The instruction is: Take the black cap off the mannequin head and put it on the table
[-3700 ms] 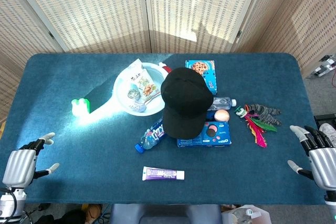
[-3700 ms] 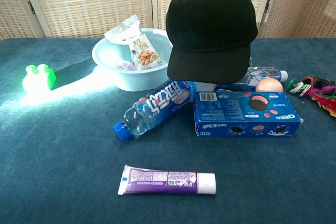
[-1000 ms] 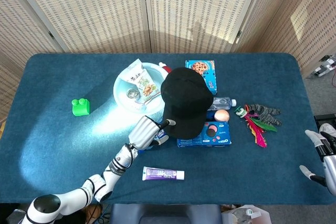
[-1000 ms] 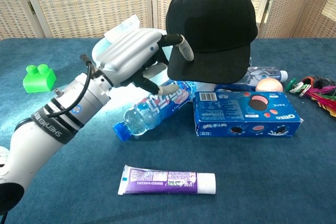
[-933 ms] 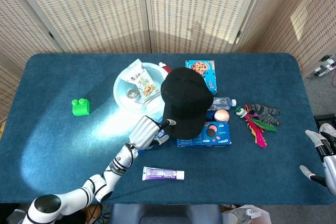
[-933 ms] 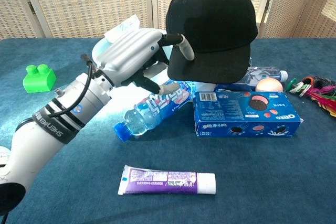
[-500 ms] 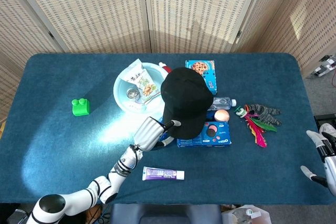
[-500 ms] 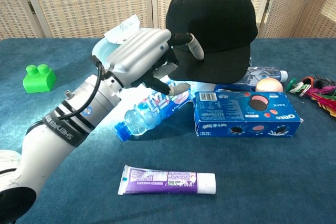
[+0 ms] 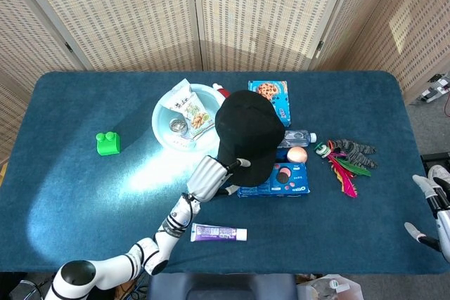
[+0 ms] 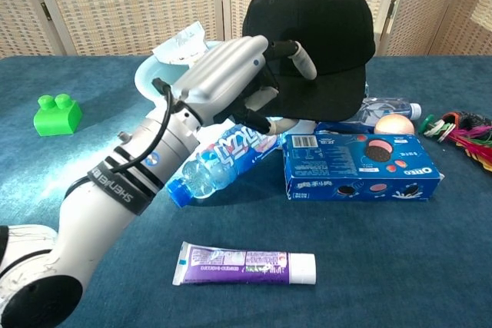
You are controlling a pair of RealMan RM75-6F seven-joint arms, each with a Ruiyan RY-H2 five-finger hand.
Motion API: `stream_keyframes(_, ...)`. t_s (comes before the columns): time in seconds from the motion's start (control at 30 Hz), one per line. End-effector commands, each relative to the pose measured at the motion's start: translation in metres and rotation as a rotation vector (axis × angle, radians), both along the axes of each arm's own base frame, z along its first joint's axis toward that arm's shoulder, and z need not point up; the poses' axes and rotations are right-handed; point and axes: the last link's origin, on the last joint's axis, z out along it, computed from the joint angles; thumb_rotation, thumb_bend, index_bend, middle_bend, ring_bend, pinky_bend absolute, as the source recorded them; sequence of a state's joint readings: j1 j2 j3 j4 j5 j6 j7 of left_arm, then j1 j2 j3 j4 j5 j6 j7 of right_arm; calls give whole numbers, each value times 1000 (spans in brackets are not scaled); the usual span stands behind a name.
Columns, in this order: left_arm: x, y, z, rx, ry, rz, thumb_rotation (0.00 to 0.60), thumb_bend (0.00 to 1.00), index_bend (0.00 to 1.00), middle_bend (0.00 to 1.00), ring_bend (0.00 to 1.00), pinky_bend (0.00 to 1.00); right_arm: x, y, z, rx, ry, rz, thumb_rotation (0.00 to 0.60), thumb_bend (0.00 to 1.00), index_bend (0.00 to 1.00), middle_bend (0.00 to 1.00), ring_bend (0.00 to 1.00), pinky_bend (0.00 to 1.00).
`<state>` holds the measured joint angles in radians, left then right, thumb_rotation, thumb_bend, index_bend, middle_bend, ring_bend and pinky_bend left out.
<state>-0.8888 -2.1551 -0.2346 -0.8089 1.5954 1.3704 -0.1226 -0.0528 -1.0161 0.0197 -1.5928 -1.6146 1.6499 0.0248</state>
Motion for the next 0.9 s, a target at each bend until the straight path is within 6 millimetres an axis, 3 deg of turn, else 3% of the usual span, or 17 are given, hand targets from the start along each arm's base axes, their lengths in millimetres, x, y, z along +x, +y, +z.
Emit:
stream_keyframes(0.03, 4, 0, -2, -7, -9, 6, 600, 219, 406, 975, 1000, 1000, 0, 0, 0, 2, 1, 1, 600, 106, 154, 218, 137, 207)
stream_keyframes(0.27, 9, 1, -5, -5, -10, 10, 600, 227, 434, 974, 1000, 1000, -1, 1, 2, -4, 0, -3, 600, 106, 154, 218, 137, 207)
stream_keyframes(0.6, 9, 2, 2, 7, -49, 0, 600, 444, 491, 977, 1000, 1000, -2, 1, 1, -4, -3, -1, 600, 106, 154, 218, 137, 207)
stream_keyframes(0.9, 14, 6, 18, 26, -116, 2, 600, 483, 540, 978, 1000, 1000, -3, 2, 2, -9, -3, -4, 600, 106, 154, 218, 137, 207)
